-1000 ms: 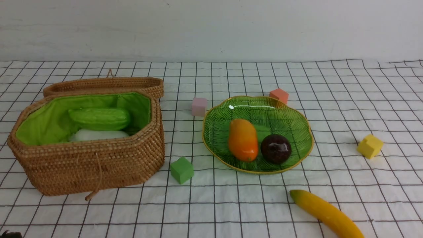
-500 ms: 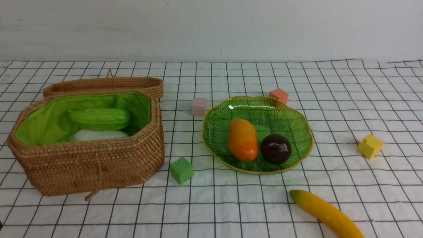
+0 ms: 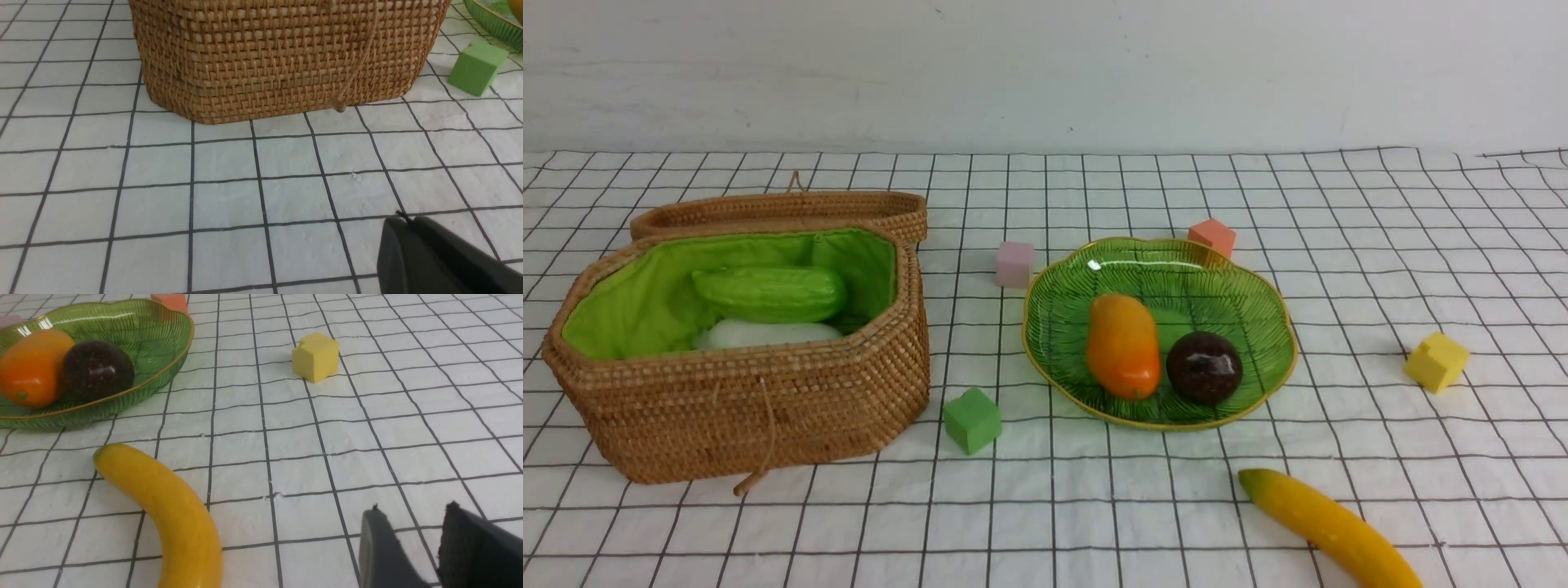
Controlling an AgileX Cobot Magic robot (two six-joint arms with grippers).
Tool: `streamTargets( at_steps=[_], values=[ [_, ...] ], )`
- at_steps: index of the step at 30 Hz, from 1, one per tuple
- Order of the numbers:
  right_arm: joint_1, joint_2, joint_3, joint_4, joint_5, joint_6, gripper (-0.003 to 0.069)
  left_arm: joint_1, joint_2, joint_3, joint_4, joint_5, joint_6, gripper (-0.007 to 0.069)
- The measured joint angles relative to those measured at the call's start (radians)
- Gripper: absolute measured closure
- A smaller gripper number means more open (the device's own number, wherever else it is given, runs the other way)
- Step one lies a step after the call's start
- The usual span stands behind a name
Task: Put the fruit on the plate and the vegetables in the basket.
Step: Use the right arm to grab a banana and put it into the right plate
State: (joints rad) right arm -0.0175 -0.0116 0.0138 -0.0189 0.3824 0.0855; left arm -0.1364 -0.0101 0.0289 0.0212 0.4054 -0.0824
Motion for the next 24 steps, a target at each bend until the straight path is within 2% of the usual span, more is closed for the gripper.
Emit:
streamTargets(
  at_steps=[13,16,20,21,23,24],
  values=[
    [0.0,0.0,0.0,-0.017,-0.007,0.0,0.0421,0.0,0.0,0.0,0.0,0.0,0.0,0.0625],
    [0.0,0.0,0.012,-0.008,-0.131,0.054,0.0421,0.0,0.0,0.0,0.0,0.0,0.0,0.0625],
    [0.0,0.0,0.012,0.019,-0.453,0.141,0.0421,0.0,0.0,0.0,0.0,0.0,0.0,0.0622],
    [0.0,0.0,0.012,0.019,-0.453,0.141,0.0421,0.0,0.0,0.0,0.0,0.0,0.0,0.0622],
    [0.0,0.0,0.01,0.034,-0.616,0.176,0.0421,0.0,0.0,0.0,0.0,0.0,0.0,0.062],
    [0.0,0.0,0.0,0.046,-0.623,0.214,0.0421,0.0,0.0,0.0,0.0,0.0,0.0,0.0619]
  ],
)
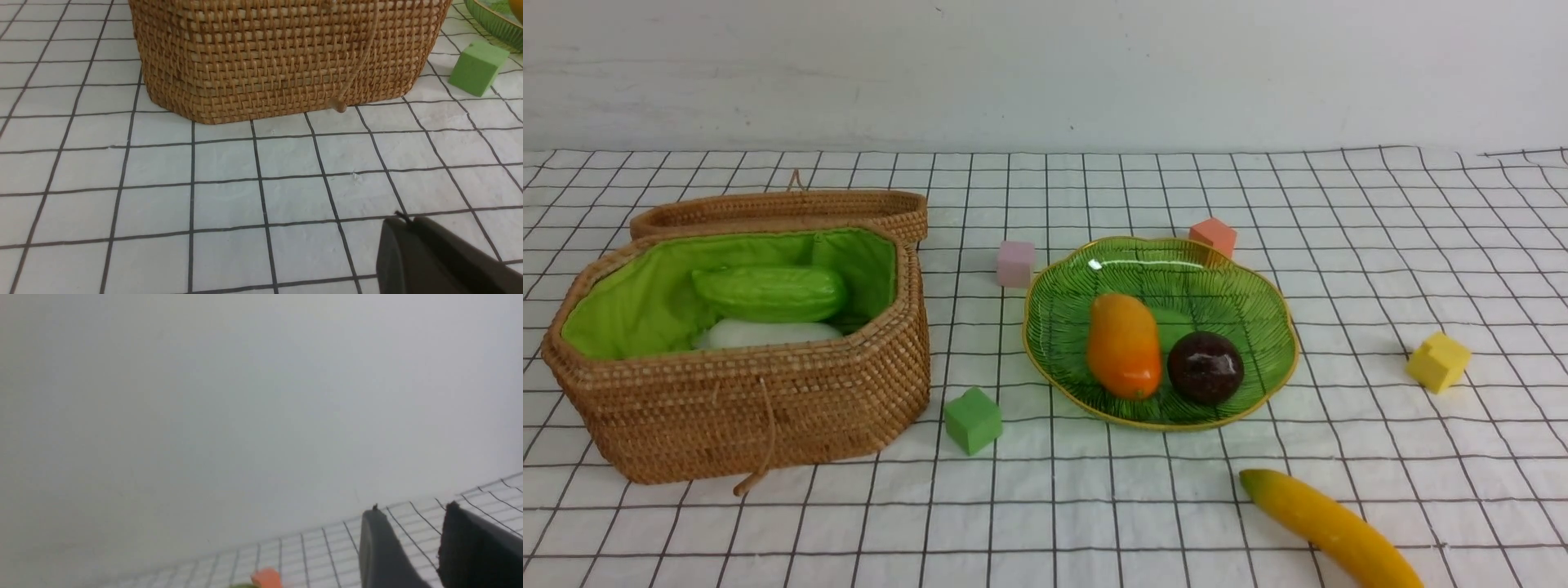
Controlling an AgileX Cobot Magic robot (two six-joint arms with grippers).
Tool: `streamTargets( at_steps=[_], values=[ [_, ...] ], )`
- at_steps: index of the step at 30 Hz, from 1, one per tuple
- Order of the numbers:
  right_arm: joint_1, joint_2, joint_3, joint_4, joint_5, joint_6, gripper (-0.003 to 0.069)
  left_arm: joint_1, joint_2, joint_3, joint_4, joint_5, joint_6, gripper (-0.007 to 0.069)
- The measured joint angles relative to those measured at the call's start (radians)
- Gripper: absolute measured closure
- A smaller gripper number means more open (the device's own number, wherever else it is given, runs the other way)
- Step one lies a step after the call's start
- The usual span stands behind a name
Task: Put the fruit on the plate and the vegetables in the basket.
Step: Use the right arm to grab a banana and put it into the right plate
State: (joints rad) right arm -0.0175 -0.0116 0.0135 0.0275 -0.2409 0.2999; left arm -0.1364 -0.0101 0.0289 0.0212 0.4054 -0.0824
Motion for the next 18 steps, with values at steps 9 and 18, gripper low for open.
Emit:
streamTargets(
  at_steps=[9,18],
  values=[
    [0.001,0.264,-0.656,-0.018,0.545,0.218,0.0421,0.0,0.0,0.0,0.001,0.0,0.0,0.0608],
    [0.054,0.738,-0.976,-0.028,0.986,-0.097,0.0421,0.0,0.0,0.0,0.001,0.0,0.0,0.0599]
  ],
)
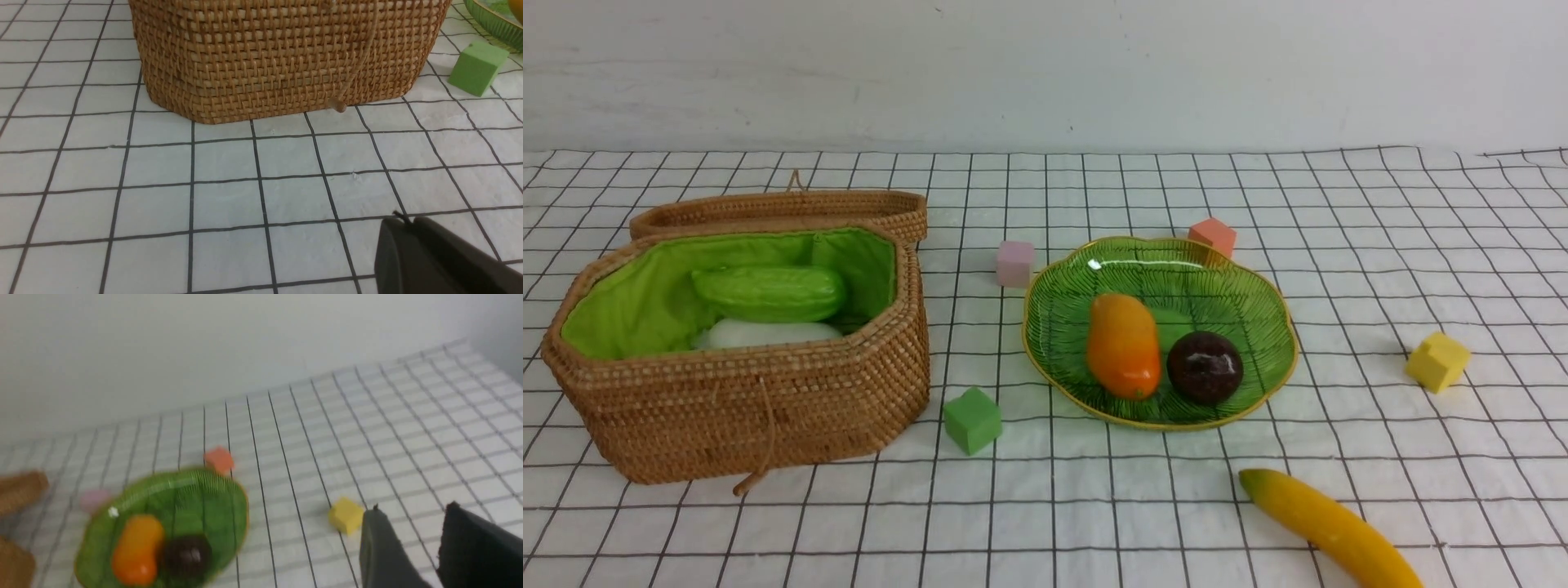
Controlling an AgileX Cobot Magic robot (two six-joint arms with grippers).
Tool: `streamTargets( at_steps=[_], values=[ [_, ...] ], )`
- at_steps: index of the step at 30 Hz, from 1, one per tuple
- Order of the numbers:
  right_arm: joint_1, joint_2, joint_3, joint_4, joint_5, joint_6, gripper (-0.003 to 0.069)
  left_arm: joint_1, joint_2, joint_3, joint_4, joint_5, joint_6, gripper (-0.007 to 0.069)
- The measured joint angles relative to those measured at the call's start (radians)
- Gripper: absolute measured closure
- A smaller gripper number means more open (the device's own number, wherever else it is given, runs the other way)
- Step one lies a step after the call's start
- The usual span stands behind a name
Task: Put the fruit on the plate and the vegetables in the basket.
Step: Use the right arm to grab a banana and put it into the right plate
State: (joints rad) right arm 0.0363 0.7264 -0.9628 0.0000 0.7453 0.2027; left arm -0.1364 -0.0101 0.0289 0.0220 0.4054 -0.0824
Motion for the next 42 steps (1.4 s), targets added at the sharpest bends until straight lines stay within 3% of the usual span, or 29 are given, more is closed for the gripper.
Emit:
streamTargets(
  at_steps=[3,8,11,17,22,27,28,29,30,35,42],
  values=[
    [0.103,0.191,0.039,0.067,0.097,-0.106,0.0421,0.0,0.0,0.0,0.0,0.0,-0.001,0.0595],
    [0.198,0.355,0.081,0.098,0.141,-0.18,0.0382,0.0,0.0,0.0,0.0,0.0,-0.001,0.059],
    [0.229,0.45,0.081,0.108,0.144,-0.197,0.0306,0.0,0.0,0.0,0.0,0.0,-0.001,0.0585],
    [0.248,0.647,0.081,0.113,0.118,-0.277,0.0064,0.0,0.0,0.0,0.0,0.0,-0.001,0.0582],
    [0.248,0.779,0.081,0.113,0.062,-0.319,0.0013,0.0,0.0,0.0,0.0,0.0,-0.001,0.0576],
    [0.248,0.929,0.081,0.123,0.028,-0.331,0.0101,0.0,0.0,0.0,0.0,0.0,-0.001,0.0571],
    [0.248,0.951,0.079,0.14,0.044,-0.349,0.0218,0.0,0.0,0.0,0.0,0.0,-0.001,0.0568],
    [0.248,0.952,0.078,0.142,0.046,-0.35,0.0235,0.0,0.0,0.0,0.0,0.0,-0.001,0.0568],
    [0.248,0.953,0.07,0.157,0.063,-0.358,0.0326,0.0,0.0,0.0,0.0,0.0,-0.001,0.0567],
    [0.248,0.888,-0.089,0.188,0.2,-0.374,0.0323,0.0,0.0,0.0,0.0,0.0,-0.001,0.0564],
    [0.232,0.912,-0.373,0.187,0.123,-0.38,0.0323,0.0,0.0,0.0,0.0,0.0,-0.001,0.0564]
  ],
)
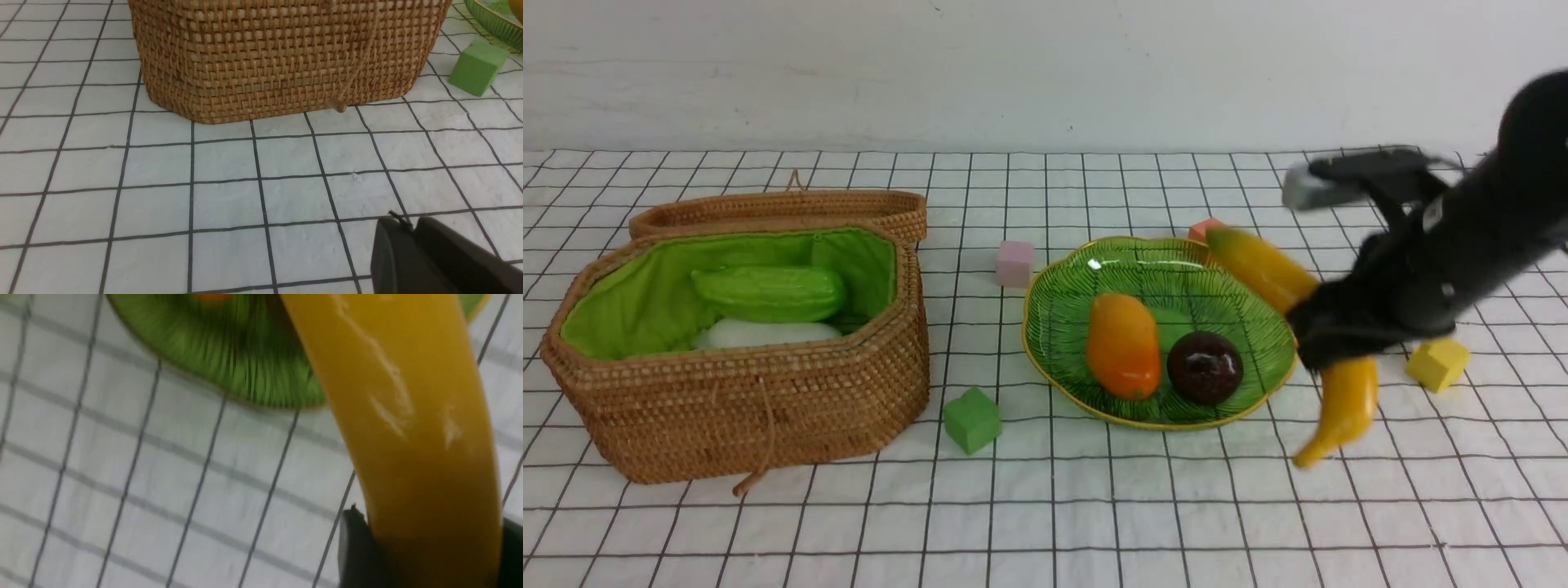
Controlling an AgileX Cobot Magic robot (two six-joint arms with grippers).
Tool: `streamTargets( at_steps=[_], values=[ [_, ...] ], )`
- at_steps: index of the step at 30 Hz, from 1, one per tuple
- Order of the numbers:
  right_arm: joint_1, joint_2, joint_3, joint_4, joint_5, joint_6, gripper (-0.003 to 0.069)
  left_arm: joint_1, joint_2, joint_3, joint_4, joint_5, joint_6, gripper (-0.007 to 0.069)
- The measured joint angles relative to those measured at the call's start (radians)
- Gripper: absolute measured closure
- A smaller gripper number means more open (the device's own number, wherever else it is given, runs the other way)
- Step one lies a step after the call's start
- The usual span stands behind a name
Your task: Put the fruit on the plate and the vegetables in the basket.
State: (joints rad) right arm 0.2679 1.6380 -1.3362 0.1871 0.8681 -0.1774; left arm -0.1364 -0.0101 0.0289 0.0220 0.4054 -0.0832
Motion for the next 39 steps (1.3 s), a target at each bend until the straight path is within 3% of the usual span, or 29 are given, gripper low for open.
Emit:
streamTargets(
  at_steps=[3,10,14,15,16,17,19,22,25,28,32,33,35,36,37,39],
  values=[
    [-0.002,0.137,-0.173,-0.013,-0.065,-0.016,0.0323,0.0,0.0,0.0,0.0,0.0,0.0,0.0559],
    [-0.002,0.385,-0.396,-0.069,-0.03,-0.006,0.0323,0.0,0.0,0.0,0.0,0.0,0.0,0.0551],
    [-0.002,0.44,-0.492,-0.082,0.041,0.011,0.0208,0.0,0.0,0.0,0.0,0.0,0.0,0.0547],
    [-0.002,0.441,-0.526,-0.082,0.077,0.014,0.0096,0.0,0.0,0.0,0.0,0.0,0.0,0.0546],
    [-0.002,0.441,-0.53,-0.082,0.081,0.014,0.0084,0.0,0.0,0.0,0.0,0.0,0.0,0.0545],
    [-0.002,0.437,-0.564,-0.082,0.115,0.014,0.0025,0.0,0.0,0.0,0.0,0.0,0.0,0.0545],
    [-0.002,0.422,-0.599,-0.083,0.176,0.014,-0.0013,0.0,0.0,0.0,0.0,0.0,0.0,0.0543],
    [-0.002,0.381,-0.632,-0.083,0.262,0.014,-0.0009,0.0,0.0,0.0,0.0,0.0,0.0,0.0543],
    [-0.002,0.296,-0.644,-0.078,0.349,0.018,0.0036,0.0,0.0,0.0,0.0,0.0,0.0,0.0543],
    [-0.008,0.125,-0.627,-0.055,0.368,0.076,0.0134,0.0,0.0,0.0,0.0,0.0,0.0,0.0543],
    [-0.011,-0.122,-0.449,-0.03,0.374,0.135,0.0323,0.0,0.0,0.0,0.0,0.0,0.0,0.0536],
    [-0.011,-0.136,-0.449,-0.03,0.374,0.135,0.0335,0.0,0.0,0.0,0.0,0.0,0.0,0.0536],
    [-0.012,-0.319,-0.244,-0.033,0.378,0.166,0.0496,0.0,0.0,0.0,0.0,0.0,0.0,0.0532],
    [-0.012,-0.333,-0.228,-0.034,0.378,0.167,0.0496,0.0,0.0,0.0,0.0,0.0,0.0,0.0532],
    [-0.012,-0.448,-0.104,-0.036,0.375,0.168,0.0586,0.0,0.0,0.0,0.0,0.0,0.0,0.0531],
    [-0.012,-0.576,0.089,-0.036,0.318,0.166,0.0657,0.0,0.0,0.0,0.0,0.0,0.0,0.0531]
  ],
)
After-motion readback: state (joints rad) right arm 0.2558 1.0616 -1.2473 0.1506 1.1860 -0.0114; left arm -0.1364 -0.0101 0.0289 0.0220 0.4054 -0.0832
